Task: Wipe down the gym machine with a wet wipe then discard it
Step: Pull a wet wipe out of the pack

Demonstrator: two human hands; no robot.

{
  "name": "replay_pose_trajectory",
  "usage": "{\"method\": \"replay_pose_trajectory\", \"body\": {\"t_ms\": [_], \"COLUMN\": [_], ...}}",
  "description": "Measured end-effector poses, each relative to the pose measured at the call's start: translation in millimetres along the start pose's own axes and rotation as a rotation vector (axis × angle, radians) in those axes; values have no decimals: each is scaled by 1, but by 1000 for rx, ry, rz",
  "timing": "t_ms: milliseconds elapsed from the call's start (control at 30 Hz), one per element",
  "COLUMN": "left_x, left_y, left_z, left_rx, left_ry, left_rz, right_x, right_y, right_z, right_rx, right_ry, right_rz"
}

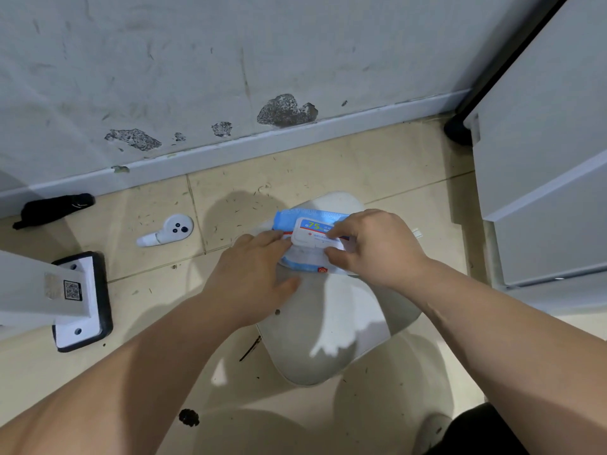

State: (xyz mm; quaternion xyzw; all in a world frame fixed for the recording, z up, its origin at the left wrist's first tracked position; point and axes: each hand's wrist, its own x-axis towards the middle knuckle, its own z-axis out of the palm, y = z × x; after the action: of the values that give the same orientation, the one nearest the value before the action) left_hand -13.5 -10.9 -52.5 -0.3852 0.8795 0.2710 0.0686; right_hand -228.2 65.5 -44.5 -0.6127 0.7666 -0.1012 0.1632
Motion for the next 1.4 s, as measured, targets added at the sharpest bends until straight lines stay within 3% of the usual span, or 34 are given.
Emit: {"method": "replay_pose_trajectory", "body": {"t_ms": [167, 300, 500, 733, 900, 1067, 1400], "left_x": [-1, 0, -1, 3, 8, 12, 13], "left_y": [-3, -6, -8, -11, -7, -2, -1], "left_z": [-2, 3, 5, 12, 11, 11, 11], "left_rx": [86, 213, 103, 165, 248, 320, 333], "left_ry": [-35, -56, 29, 73, 72, 92, 77], "left_rz": [6, 64, 70, 169, 191, 216, 225], "right_x": [3, 13, 25, 26, 22, 24, 21], "right_y": [2, 8, 32, 32, 37, 34, 30], "right_z": [-5, -13, -2, -3, -8, -2, -22], "right_rx": [94, 214, 206, 250, 302, 340, 582], "right_ry": [-18, 95, 227, 88, -120, -47, 53], "right_rz": [9, 71, 297, 172, -75, -124, 116]}}
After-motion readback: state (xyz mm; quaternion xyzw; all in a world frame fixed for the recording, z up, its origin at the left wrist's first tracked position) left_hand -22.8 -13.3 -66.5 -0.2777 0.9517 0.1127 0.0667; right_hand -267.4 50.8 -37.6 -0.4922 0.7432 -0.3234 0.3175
